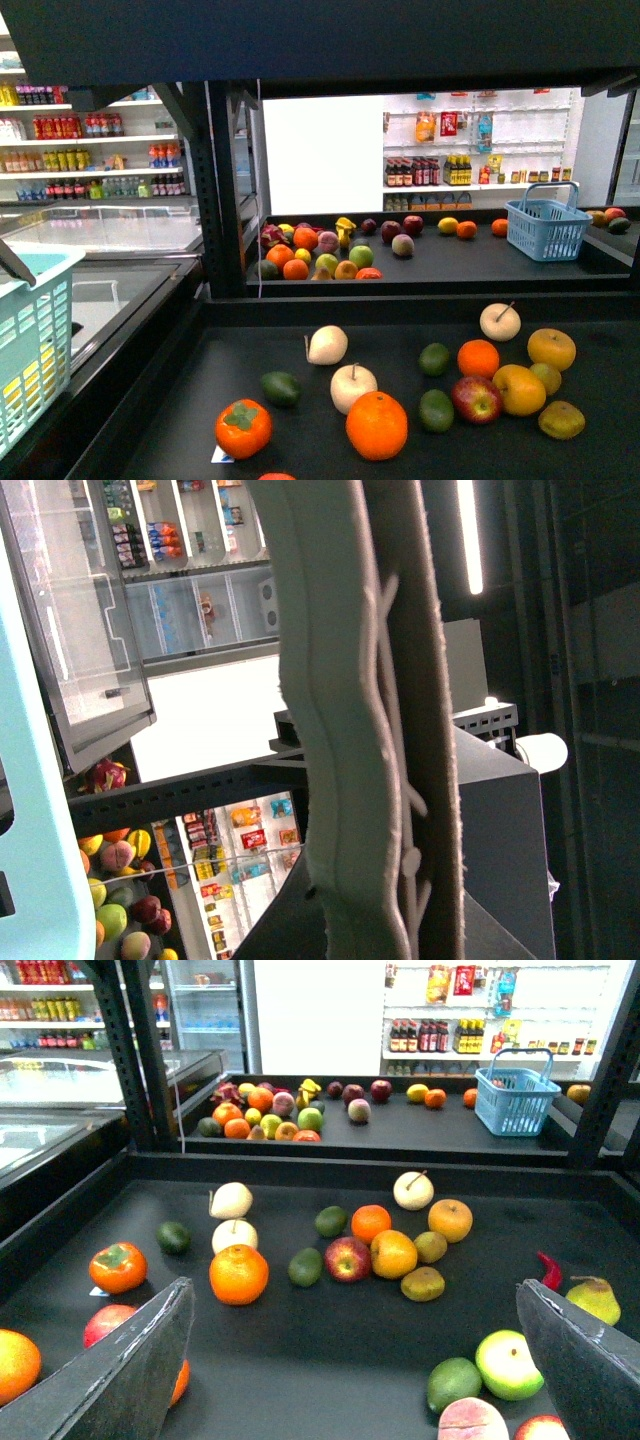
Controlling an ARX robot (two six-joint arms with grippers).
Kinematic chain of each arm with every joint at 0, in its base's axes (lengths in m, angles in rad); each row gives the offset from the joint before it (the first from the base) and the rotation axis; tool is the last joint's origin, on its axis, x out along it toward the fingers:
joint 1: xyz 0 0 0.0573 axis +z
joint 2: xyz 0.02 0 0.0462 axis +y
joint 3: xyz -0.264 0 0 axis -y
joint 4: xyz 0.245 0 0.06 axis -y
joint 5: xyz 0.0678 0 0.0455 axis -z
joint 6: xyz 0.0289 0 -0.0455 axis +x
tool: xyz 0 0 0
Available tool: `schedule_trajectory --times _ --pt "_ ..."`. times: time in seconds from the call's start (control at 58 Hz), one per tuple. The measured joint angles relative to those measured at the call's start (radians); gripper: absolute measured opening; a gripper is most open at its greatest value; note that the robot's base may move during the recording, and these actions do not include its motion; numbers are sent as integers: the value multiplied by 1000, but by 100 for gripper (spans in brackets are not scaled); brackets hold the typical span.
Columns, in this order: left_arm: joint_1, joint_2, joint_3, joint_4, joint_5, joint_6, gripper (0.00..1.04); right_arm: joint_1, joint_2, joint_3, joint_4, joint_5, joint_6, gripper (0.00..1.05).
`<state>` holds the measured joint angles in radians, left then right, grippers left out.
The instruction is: Pick lemon from shelf
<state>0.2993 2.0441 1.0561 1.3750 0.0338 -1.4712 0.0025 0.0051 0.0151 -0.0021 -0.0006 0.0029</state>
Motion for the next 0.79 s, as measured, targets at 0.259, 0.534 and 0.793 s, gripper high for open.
schedule_trajectory --times 0.259,0.534,0.793 --pt "21 -2 -12 -10 18 -6 14 0 0 0 0 0 0 97" --pt "32 -32 -41 -74 48 45 64 0 0 0 0 0 0 97" --pt "29 -120 -65 -147 71 72 97 0 0 0 0 0 0 97"
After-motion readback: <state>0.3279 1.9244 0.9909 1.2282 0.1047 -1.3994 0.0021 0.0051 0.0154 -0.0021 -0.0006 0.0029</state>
